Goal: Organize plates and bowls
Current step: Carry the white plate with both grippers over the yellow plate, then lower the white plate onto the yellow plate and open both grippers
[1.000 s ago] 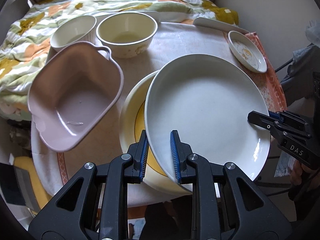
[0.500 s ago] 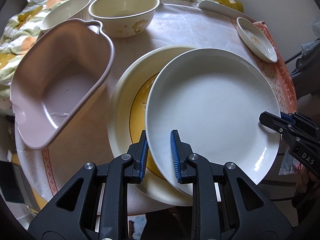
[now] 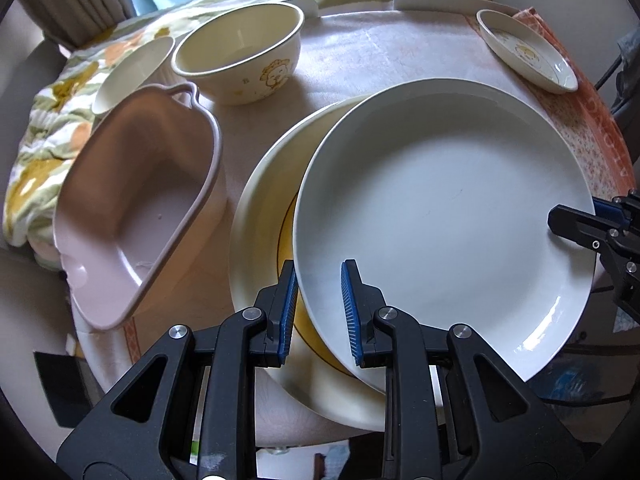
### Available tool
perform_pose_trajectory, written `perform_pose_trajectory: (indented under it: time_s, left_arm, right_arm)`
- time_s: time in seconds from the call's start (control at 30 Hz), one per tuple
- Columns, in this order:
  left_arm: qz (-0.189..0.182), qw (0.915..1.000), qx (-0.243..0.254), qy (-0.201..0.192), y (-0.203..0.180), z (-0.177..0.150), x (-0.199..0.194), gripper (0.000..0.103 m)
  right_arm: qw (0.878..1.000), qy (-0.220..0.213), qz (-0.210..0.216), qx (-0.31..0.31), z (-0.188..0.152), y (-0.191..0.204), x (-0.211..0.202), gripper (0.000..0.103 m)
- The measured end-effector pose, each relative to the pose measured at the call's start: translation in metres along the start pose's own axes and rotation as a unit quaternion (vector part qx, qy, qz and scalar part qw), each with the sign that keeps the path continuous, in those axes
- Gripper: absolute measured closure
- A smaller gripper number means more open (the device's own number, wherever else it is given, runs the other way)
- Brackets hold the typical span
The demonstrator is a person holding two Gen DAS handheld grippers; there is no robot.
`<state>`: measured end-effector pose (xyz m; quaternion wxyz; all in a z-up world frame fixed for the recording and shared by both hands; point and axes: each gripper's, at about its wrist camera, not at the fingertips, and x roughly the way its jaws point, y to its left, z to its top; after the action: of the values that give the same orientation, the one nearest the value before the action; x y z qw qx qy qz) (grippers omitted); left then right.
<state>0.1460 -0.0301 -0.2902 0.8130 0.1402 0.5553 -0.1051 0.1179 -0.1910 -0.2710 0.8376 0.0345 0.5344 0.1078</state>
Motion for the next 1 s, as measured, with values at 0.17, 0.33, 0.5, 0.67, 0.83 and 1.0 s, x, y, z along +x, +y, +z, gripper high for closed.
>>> perform_pose_trajectory:
  time_s: [0.17,0.33,0.5,0.67,0.83,1.0]
  left_arm:
    - [0.061,0.9969,0.047,-0.014,-0.016,0.001,-0.002,0.083]
    - [0.091,0.9937,0.062,-0.02,-0.019,0.001,-0.001,0.083]
    - [0.105,0.9921,0.064,-0.022,-0.016,-0.001,-0.002,0.084]
    - [0.115,0.9909,0.067,-0.024,-0.017,-0.002,-0.001,0.084]
    - [0.121,0.9902,0.065,-0.023,-0.017,-0.002,0.0,0.084]
    - [0.12,0.9905,0.063,-0.024,-0.016,-0.002,-0.001,0.084]
  right_arm:
    - [1.0,-0.003,-0.009,-0.006,0.0,0.003,0.0,0.086]
    - [1.0,-0.006,-0.009,-0.005,0.001,0.006,0.001,0.086]
    - [1.0,-0.005,-0.021,-0.016,0.0,0.013,0.007,0.086]
    - [0.998,-0.004,-0.043,-0.044,0.0,0.021,0.008,0.086]
    - [0.996,-0.005,-0.058,-0.061,0.0,0.025,0.009,0.086]
    - [0.996,-0.006,-0.059,-0.062,0.001,0.024,0.01,0.086]
